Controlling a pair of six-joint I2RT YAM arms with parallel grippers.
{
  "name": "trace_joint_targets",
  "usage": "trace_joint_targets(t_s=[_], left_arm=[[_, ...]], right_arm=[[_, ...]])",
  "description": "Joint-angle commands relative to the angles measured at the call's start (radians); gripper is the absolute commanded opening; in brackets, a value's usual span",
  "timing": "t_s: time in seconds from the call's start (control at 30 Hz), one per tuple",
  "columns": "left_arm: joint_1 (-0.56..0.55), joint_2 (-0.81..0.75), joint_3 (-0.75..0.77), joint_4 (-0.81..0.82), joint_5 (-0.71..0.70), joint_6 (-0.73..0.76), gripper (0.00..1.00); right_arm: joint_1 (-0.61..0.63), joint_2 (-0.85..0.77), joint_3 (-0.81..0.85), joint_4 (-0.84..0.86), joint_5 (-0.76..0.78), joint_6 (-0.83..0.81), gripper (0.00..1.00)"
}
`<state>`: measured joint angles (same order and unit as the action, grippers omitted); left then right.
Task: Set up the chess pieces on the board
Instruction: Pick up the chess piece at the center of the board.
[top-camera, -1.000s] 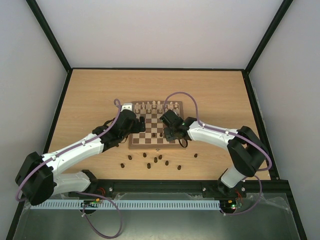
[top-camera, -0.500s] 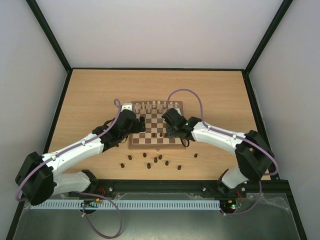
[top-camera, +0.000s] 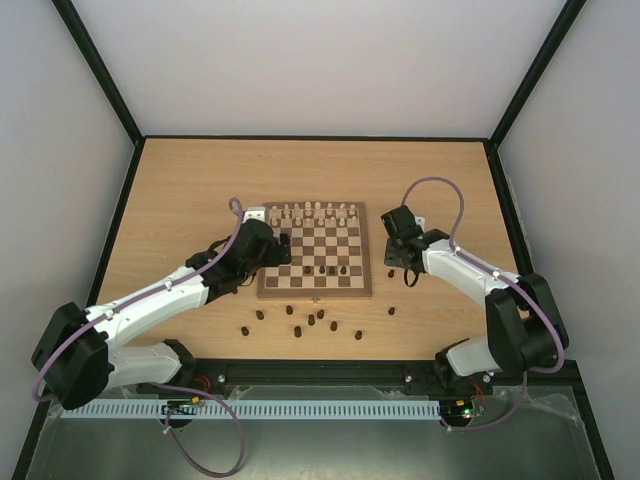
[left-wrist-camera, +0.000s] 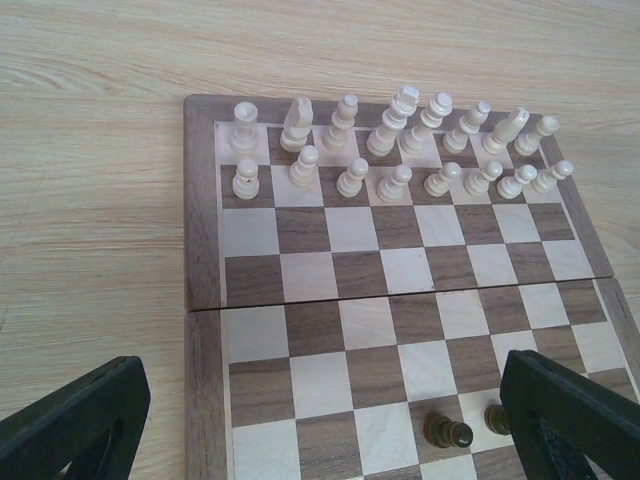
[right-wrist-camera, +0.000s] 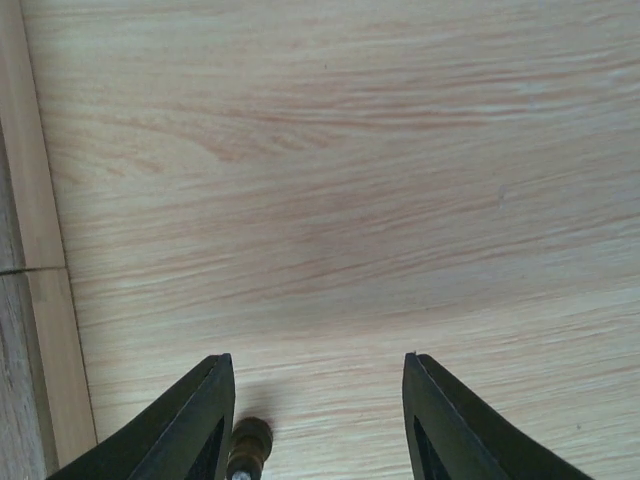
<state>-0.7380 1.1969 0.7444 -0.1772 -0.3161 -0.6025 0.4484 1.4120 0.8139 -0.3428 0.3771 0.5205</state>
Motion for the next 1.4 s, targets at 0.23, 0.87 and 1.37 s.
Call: trace_joint_targets(t_s=[0.23,0.87,1.37], left_arm=[[0.006,0.019,-0.012,0.010,0.008,0.000,0.99],[0.006,0.029,-0.010,0.011,0.003,0.000,0.99],[0.006,0.038,-0.009,0.015,0.003,0.001,0.99]], right_arm=[[-0.002,-0.015,-0.078,0.018,-0.137,-0.005,0.42],[0.015,0.048,-0.080,0.024,-0.206,-0.023,0.31],[0.023,0.050,-0.078,0.022,-0.195,-0.023,0.04]])
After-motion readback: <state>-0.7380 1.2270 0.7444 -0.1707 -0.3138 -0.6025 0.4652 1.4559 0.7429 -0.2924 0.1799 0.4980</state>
